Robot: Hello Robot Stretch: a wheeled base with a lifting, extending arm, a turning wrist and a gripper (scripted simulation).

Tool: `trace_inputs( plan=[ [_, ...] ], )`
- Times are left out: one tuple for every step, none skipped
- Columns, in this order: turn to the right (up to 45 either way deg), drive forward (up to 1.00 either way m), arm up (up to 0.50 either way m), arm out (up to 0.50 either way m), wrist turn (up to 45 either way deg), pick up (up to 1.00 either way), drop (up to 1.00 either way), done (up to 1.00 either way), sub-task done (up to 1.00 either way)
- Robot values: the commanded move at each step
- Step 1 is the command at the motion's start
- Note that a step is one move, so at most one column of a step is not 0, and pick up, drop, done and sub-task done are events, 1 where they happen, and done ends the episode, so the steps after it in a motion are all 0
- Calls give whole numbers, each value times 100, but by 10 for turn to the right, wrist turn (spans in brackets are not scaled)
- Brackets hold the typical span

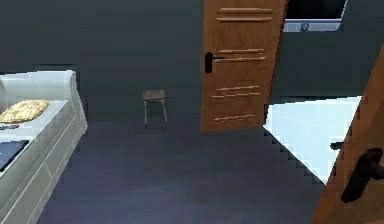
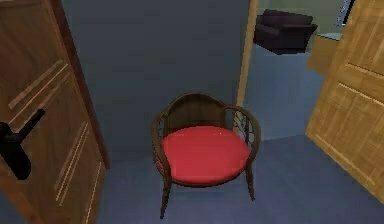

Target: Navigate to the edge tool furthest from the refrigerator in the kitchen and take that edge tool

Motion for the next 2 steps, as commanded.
trace_inputs(
  plan=[
    [0, 5, 0, 0, 0, 0, 0, 0, 0],
    [-120, 0, 0, 0, 0, 0, 0, 0, 0]
  ],
)
